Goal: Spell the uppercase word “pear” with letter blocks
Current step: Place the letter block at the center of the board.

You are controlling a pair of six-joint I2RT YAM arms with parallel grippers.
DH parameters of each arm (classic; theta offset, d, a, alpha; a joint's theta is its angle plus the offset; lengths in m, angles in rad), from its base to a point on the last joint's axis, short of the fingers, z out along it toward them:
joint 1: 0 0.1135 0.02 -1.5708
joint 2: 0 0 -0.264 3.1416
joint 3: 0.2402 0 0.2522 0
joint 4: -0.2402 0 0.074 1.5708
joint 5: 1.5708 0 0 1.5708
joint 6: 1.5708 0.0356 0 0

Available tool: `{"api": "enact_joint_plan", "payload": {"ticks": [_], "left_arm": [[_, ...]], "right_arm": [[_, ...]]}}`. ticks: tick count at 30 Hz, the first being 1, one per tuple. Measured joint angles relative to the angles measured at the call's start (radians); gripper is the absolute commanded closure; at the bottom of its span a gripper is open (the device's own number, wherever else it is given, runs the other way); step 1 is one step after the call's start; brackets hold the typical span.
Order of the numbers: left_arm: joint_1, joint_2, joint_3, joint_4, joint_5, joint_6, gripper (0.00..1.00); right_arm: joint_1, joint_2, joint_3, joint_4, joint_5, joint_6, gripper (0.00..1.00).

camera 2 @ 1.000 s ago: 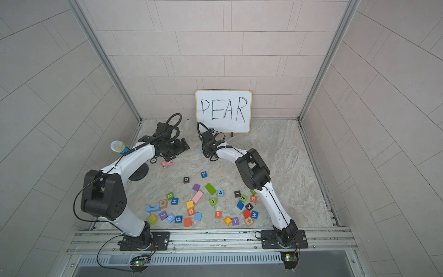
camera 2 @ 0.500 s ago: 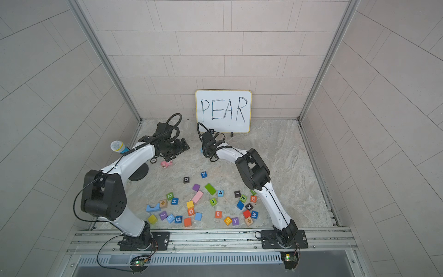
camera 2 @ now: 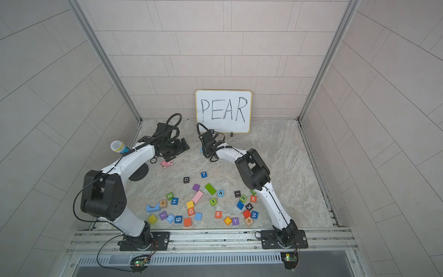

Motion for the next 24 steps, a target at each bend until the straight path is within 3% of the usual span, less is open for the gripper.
{"api": "enact_joint_plan", "payload": {"ticks": [24], "left_arm": [[0.0, -0.02, -0.011, 0.007, 0.0, 0.0, 0.03]], "right_arm": [[0.011, 0.0, 0.0, -0.002, 0.005, 0.001, 0.62]]}}
